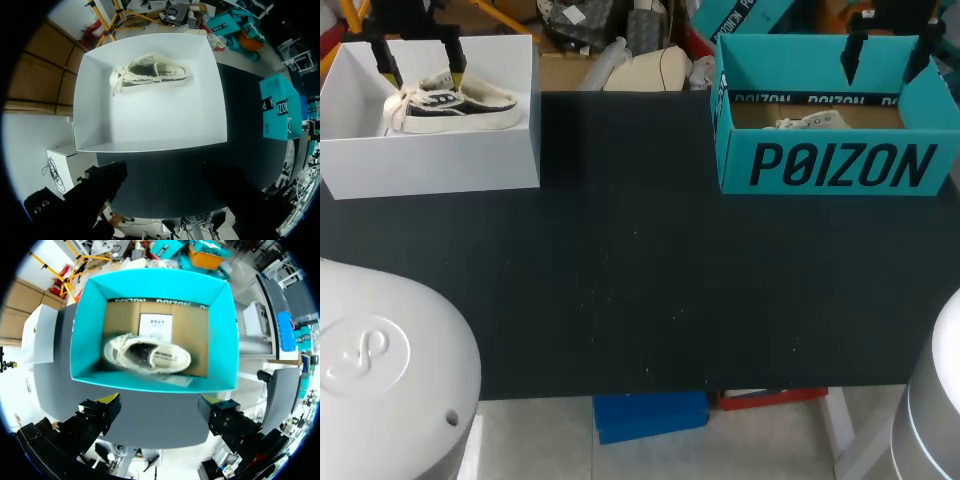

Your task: Take the shoe out of the shoebox, open the shoe tongue, remove and reinsert the insole, then place the shoe into the shoebox

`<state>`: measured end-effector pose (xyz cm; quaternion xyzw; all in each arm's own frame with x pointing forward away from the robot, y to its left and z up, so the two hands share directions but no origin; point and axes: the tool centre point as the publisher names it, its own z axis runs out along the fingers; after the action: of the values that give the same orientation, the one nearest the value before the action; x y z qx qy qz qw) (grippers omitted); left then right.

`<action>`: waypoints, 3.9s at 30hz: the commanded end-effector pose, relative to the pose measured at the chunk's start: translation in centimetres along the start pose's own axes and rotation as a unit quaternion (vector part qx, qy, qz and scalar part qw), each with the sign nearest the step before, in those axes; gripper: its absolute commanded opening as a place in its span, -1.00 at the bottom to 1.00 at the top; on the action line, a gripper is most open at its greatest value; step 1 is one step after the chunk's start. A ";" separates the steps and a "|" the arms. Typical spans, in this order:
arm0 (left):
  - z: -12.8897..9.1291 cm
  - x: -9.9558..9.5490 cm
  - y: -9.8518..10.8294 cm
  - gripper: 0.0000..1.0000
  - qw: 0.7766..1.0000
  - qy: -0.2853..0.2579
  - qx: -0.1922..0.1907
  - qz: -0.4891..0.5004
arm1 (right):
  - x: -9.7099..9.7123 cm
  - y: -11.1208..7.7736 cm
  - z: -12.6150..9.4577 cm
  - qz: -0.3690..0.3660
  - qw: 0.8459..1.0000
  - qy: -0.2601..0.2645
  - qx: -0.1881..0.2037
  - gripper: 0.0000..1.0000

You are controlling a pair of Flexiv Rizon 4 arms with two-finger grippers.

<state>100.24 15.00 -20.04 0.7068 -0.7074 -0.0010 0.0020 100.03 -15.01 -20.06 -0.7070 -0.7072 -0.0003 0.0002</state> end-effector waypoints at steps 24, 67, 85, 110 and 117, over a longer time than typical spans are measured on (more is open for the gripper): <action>-1.9 -0.1 0.0 1.00 0.775 -0.132 0.156 0.597 | 0.0 0.0 0.0 0.000 1.000 0.000 0.000 1.00; 10.1 -3.6 -15.2 -0.04 0.752 -0.059 0.079 0.651 | 0.0 0.0 0.0 0.000 1.000 0.000 0.000 1.00; 17.1 -4.0 -18.6 -0.07 0.745 -0.068 0.045 0.662 | 0.0 0.0 0.0 0.000 1.000 0.000 0.000 1.00; 21.1 -4.0 -19.0 -0.56 0.745 -0.059 0.029 0.664 | 0.0 0.0 0.0 0.000 1.000 0.000 0.000 1.00; 21.1 -4.2 -19.0 -1.00 0.743 -0.057 0.033 0.666 | 0.0 0.0 0.0 0.000 1.000 0.000 0.000 1.00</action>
<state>119.06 18.92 -41.14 0.0553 -0.9963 -0.0175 -0.0627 100.04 -15.00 -20.09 -0.7069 -0.7073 -0.0005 0.0001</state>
